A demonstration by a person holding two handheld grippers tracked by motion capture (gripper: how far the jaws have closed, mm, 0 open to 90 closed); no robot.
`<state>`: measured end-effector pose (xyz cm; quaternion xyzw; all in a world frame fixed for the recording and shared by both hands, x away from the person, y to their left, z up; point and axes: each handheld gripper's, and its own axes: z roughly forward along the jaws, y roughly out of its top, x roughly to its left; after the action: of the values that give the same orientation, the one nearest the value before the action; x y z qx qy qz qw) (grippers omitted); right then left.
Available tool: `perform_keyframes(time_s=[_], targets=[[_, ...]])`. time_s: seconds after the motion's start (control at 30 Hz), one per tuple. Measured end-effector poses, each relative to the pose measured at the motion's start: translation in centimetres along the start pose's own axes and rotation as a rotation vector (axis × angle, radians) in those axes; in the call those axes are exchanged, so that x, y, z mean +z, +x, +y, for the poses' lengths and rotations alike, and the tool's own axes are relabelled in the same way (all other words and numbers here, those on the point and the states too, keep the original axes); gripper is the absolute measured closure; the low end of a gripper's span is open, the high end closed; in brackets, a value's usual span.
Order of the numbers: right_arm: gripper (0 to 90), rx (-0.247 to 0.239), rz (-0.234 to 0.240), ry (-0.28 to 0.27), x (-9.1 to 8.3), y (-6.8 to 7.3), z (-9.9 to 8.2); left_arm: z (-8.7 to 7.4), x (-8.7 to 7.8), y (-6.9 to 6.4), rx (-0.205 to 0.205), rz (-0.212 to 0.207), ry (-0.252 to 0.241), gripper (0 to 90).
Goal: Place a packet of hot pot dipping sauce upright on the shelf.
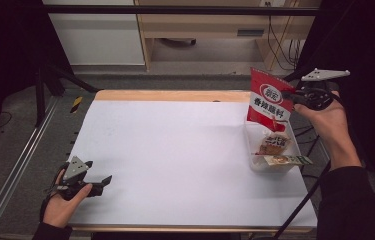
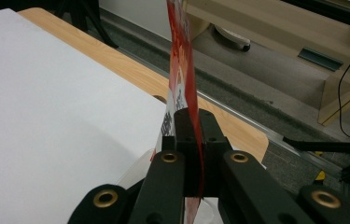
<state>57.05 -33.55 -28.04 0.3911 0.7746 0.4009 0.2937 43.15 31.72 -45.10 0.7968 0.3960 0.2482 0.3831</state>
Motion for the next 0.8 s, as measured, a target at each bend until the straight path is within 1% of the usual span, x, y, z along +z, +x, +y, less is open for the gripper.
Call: perform_keyframes(time_s=[0.1, 0.17, 0.23, 0.27, 0.33, 0.43, 0.47, 0.5, 0.53, 0.57, 0.67, 0.73, 0.8], targets=[[89.7, 0.006, 0.000, 0.002, 0.6, 0.0, -0.6, 0.0, 0.1, 0.0, 0.000, -0.003, 0.003, 11.5], [89.7, 0.027, 0.006, -0.008, 0.9, -0.1, -1.1, 0.0, 0.0, 0.0, -0.006, -0.008, 0.000, 11.5], [89.7, 0.029, 0.005, -0.011, 1.2, -0.1, -1.6, 0.0, 0.1, -0.1, -0.005, -0.011, 0.001, 11.5], [89.7, 0.041, 0.008, -0.012, 1.3, -0.2, -1.9, 0.0, 0.1, -0.1, -0.004, -0.011, 0.003, 11.5], [89.7, 0.048, 0.009, -0.017, 1.6, -0.3, -2.6, 0.0, 0.1, -0.1, -0.006, -0.012, 0.002, 11.5], [89.7, 0.061, 0.012, -0.009, 1.8, -0.4, -3.5, 0.0, 0.1, 0.0, -0.010, -0.013, 0.002, 11.5], [89.7, 0.067, 0.011, -0.006, 1.8, -0.4, -3.7, 0.0, 0.1, 0.0, -0.011, -0.015, 0.001, 11.5], [89.7, 0.066, 0.014, -0.016, 1.8, -0.5, -3.9, -0.1, 0.1, 0.0, -0.011, -0.016, 0.002, 11.5], [89.7, 0.081, 0.014, -0.022, 1.6, -0.7, -4.1, -0.1, 0.1, -0.1, -0.010, -0.016, 0.003, 11.5], [89.6, 0.087, 0.014, -0.025, 1.5, -0.8, -4.3, -0.1, 0.2, -0.1, -0.010, -0.017, 0.004, 11.5], [89.6, 0.098, 0.015, -0.023, 1.3, -1.1, -4.8, -0.1, 0.3, -0.1, -0.006, -0.021, 0.009, 11.5], [89.5, 0.092, 0.010, -0.019, 1.2, -1.3, -5.0, -0.1, 0.2, -0.1, -0.005, -0.022, 0.007, 11.5], [89.5, 0.098, 0.012, -0.012, 1.1, -1.3, -5.1, -0.1, 0.2, -0.1, -0.008, -0.022, 0.005, 11.5]])
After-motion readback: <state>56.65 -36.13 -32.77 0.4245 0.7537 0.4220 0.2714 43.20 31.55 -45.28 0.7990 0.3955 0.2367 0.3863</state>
